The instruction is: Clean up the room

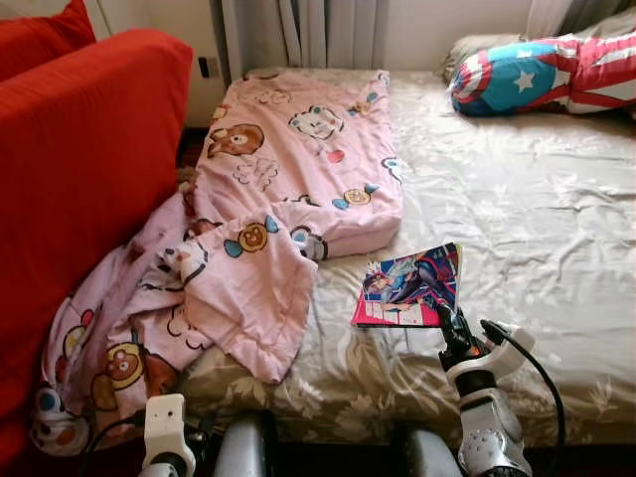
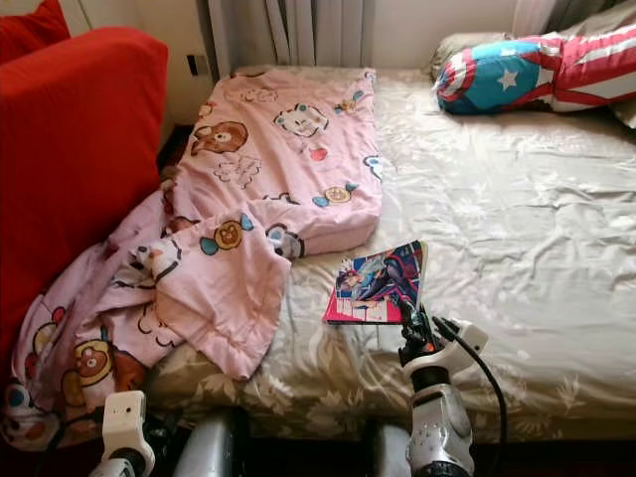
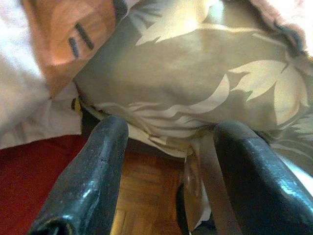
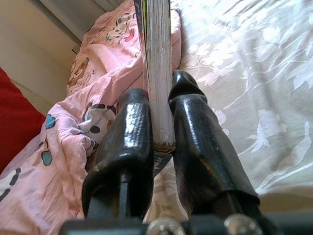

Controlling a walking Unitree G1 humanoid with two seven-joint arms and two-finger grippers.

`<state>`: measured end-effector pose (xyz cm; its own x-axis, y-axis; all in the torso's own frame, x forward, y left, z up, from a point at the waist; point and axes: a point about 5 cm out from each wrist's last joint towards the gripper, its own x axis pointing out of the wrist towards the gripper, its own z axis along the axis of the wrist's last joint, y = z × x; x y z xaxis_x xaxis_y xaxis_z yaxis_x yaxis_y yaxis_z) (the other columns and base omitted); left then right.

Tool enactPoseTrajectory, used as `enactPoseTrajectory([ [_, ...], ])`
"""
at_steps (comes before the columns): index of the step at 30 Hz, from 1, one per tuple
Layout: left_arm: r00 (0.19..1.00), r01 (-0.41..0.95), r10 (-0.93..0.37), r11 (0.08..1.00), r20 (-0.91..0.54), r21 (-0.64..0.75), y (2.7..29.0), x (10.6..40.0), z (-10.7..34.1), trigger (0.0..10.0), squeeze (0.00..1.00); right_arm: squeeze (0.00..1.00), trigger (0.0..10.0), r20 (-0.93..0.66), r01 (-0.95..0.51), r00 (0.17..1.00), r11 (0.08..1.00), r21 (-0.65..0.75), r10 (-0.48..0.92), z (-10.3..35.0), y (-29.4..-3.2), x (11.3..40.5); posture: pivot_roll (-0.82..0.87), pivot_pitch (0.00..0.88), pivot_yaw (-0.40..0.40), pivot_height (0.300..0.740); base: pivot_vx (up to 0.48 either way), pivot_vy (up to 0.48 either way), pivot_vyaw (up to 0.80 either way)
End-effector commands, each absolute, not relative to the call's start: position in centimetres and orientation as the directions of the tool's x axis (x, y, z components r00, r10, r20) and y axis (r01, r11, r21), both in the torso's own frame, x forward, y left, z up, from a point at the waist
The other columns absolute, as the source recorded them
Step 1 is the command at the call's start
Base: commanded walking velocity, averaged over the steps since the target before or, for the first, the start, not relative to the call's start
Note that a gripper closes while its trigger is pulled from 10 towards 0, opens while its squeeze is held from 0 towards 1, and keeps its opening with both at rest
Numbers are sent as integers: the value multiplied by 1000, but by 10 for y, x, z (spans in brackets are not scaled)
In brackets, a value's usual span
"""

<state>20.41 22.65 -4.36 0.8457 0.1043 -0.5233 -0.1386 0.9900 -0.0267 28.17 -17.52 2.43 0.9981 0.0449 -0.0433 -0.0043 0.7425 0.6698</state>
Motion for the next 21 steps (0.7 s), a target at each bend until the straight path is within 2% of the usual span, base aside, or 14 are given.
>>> enactPoseTrajectory([
  [1,834,-157,120,987,-538,-23,231,200,-48,10000,0,0,10000,-10,-31,999,762,646,49,32,-172,283,23,17,-1,640,0,0,0],
  [14,805,-158,114,987,-583,-25,226,193,-59,10000,0,0,10000,-82,6,995,791,612,56,22,-166,278,10,0,-12,725,0,0,0],
  [21,797,-166,117,986,-592,-29,225,188,-62,10000,0,0,10000,-134,20,988,809,587,73,15,-164,276,15,0,-24,725,0,0,0],
])
